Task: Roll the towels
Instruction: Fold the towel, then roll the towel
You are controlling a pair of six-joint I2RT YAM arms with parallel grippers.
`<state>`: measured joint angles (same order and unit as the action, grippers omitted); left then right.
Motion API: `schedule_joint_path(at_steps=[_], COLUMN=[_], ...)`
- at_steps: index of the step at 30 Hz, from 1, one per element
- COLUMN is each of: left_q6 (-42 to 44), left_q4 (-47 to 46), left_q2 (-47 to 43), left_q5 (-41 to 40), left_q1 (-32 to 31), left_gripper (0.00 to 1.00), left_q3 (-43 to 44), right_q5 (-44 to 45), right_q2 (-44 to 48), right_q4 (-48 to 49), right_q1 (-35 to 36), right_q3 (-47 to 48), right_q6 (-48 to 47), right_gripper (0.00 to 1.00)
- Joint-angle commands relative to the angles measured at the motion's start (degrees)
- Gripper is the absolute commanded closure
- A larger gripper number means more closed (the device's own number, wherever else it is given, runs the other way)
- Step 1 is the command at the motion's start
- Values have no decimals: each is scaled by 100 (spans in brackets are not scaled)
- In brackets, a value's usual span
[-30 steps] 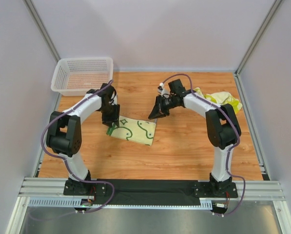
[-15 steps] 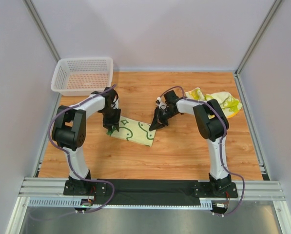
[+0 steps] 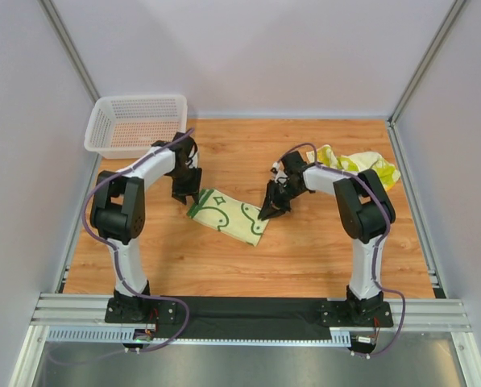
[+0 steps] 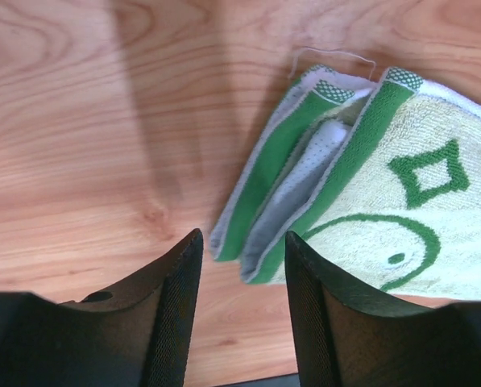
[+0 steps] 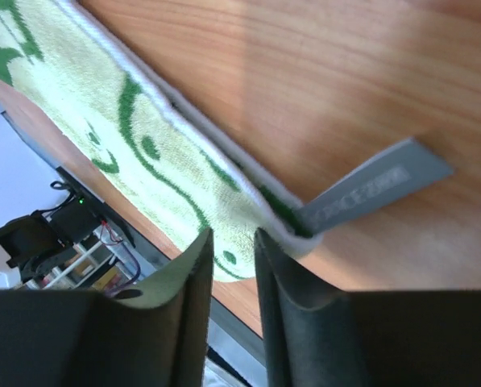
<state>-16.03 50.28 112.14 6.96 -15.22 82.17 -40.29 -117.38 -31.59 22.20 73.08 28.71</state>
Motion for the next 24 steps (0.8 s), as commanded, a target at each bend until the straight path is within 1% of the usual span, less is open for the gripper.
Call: schedule_joint_path(at_steps=[1, 3, 4, 6, 7, 9, 10, 12, 14, 15, 16, 19, 23, 24], left_q6=[241, 293, 337, 486, 522, 461, 417, 198, 57, 13, -5, -40, -172, -207], left_q4=[297, 377, 447, 526, 596, 667, 676, 659, 641, 632, 606, 640, 597, 501], left_q2=[-701, -1051, -1158, -1456, -1527, -1712, -1782, -1923, -1950, -1898, -1836, -1433, -844, -782], left_q5=[-388, -650, -687, -1299, -1433, -1679, -1672, -1532, -1435, -1313, -1277, -1206, -987, -812], left_q1=[20, -42, -120, -524, -865, -1192, -1481, -1737, -2176, -2326, -2684, -3256, -3733, -3864], left_gripper=[45, 42, 41, 41, 41, 41, 41, 41, 42, 42, 42, 42, 43, 44], left_q3=[413, 466, 493, 510, 502, 467, 388, 300, 282, 299, 369, 562, 704, 695], right_q5=[794, 891, 996, 1137, 1355, 1733, 1875, 2173, 2438, 2499, 2578, 2597, 2737, 2790], right_q2=[715, 927, 1023, 1296, 1401, 1726, 1841, 2210, 2482, 2718, 2842, 3237, 3669, 3748], right_q4=[-565, -760, -865, -1172, -1339, -1472, -1533, -1683, -1718, -1727, -1745, -1780, -1877, -1894], right_q1=[-49, -57, -57, -57, -75, -119, -154, -285, -470, -558, -637, -971, -1217, -1244], right_q3=[390, 714, 821, 1023, 1068, 1094, 1068, 998, 744, 630, 524, 102, -381, -460], right_q6=[-251, -304, -331, -401, -419, -393, -366, -244, -156, -51, 11, 196, 258, 258], right_gripper=[69, 59, 51, 46, 45, 45, 44, 44, 43, 43, 43, 43, 42, 42])
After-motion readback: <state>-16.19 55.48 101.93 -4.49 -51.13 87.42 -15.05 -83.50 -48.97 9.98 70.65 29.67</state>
